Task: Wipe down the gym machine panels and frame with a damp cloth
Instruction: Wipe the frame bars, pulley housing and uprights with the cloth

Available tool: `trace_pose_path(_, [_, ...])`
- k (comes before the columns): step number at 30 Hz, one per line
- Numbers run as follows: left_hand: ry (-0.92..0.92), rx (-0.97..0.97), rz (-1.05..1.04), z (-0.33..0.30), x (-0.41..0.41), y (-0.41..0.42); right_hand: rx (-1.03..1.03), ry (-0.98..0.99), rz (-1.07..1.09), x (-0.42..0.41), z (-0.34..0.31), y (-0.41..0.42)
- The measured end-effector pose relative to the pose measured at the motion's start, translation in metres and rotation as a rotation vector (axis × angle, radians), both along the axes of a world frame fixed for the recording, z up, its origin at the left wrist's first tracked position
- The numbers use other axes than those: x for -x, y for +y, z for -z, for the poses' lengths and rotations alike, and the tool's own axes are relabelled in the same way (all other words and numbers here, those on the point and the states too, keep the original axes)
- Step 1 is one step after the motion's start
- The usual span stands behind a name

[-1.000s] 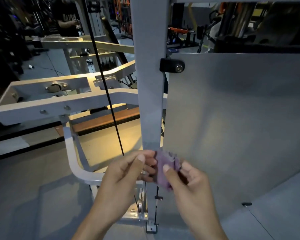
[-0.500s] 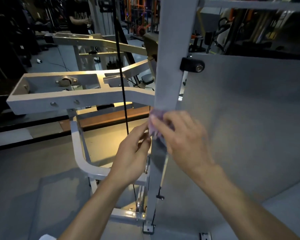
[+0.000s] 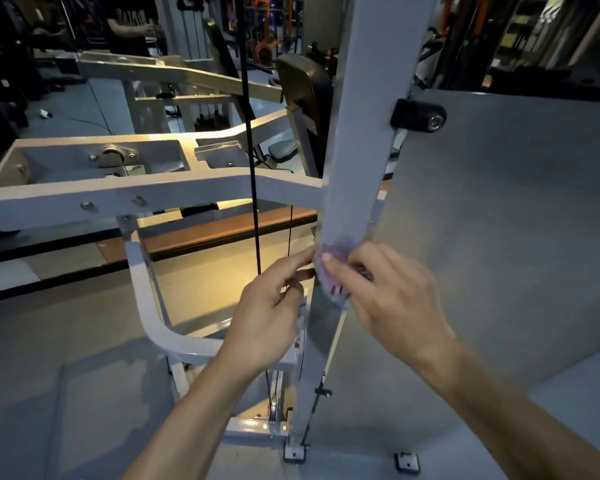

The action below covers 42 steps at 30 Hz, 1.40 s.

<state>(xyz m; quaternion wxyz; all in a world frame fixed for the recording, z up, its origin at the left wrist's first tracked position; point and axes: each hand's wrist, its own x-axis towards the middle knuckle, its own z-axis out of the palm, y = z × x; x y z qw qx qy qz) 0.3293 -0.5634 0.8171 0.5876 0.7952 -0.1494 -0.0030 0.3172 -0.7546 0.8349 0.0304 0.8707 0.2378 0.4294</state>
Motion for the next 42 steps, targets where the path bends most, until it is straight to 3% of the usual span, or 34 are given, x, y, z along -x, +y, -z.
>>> trace_pose_path(2, [0.008,0.009,0.024,0.001,-0.003,0.002,0.032,0.043,0.002,0.003,0.005,-0.002])
trace_pose_path(8, [0.001,0.027,0.048,0.005,-0.009,0.005,-0.282,-0.233,0.076,0.000,-0.061,0.001])
trace_pose_path(15, [-0.034,0.023,0.125,0.010,-0.013,0.012,0.008,0.039,0.183,0.012,0.005,0.015])
trace_pose_path(21, [-0.027,0.061,0.154,0.013,-0.011,0.013,-0.159,-0.181,0.246,0.008,-0.058,0.015])
trace_pose_path(27, [-0.048,0.058,0.155,0.016,-0.012,0.014,0.015,-0.024,0.210,0.009,-0.006,0.021])
trace_pose_path(33, [-0.052,0.094,0.121,0.023,-0.009,0.010,-0.165,-0.173,0.188,0.003,-0.037,0.010])
trace_pose_path(38, [-0.105,0.103,0.079,0.034,-0.013,0.006,0.008,-0.071,0.107,0.002,0.009,0.011])
trace_pose_path(42, [-0.184,0.108,0.066,0.045,-0.017,0.004,-0.088,-0.241,0.033,-0.004,-0.020,0.000])
